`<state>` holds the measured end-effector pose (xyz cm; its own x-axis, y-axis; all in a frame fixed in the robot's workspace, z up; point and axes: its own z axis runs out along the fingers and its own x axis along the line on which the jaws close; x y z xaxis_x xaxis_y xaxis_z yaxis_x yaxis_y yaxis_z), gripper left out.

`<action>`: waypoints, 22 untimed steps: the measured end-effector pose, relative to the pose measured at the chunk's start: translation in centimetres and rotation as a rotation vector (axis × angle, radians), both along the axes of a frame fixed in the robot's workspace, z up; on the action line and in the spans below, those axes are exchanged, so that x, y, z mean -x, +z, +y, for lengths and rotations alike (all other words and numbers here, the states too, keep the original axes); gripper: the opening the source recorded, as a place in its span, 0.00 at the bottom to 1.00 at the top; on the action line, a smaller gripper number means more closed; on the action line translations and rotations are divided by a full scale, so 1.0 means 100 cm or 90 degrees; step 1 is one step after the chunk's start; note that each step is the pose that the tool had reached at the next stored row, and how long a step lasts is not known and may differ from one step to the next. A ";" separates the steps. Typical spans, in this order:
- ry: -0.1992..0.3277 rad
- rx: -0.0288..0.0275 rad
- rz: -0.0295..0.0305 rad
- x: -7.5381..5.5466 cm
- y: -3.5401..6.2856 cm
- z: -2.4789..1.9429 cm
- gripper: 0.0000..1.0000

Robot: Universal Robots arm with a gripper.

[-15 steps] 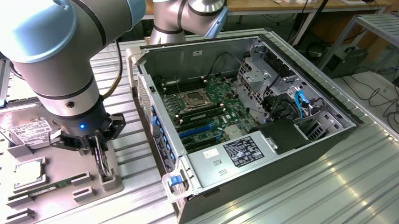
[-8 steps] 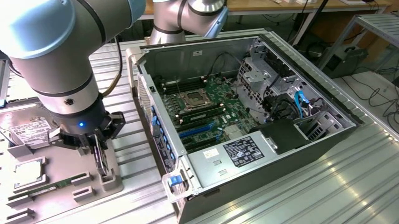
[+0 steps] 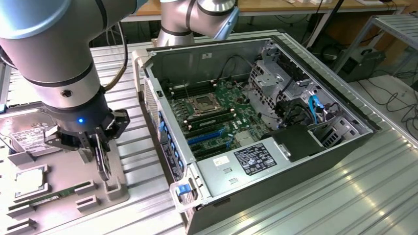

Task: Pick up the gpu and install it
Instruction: 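Pick up the gpu and move the gpu toward the slot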

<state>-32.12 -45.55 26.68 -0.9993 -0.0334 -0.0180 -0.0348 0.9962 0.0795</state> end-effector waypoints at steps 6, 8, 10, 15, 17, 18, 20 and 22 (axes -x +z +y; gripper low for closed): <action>0.000 0.0000 0.0000 0.000 0.0115 0.0000 0.28; 0.000 0.0000 0.0000 0.000 0.0142 0.0000 0.28; 0.000 0.0000 0.0000 0.000 0.0168 0.0000 0.28; 0.000 0.0000 0.0000 0.000 0.0228 0.0000 0.28; 0.000 0.0000 0.0000 0.000 0.0246 0.0000 0.28; 0.000 0.0000 0.0000 0.000 0.0254 0.0000 0.28; 0.000 0.0000 0.0000 0.000 0.0271 0.0000 0.28; 0.000 0.0000 -0.0001 0.000 0.0290 0.0000 0.28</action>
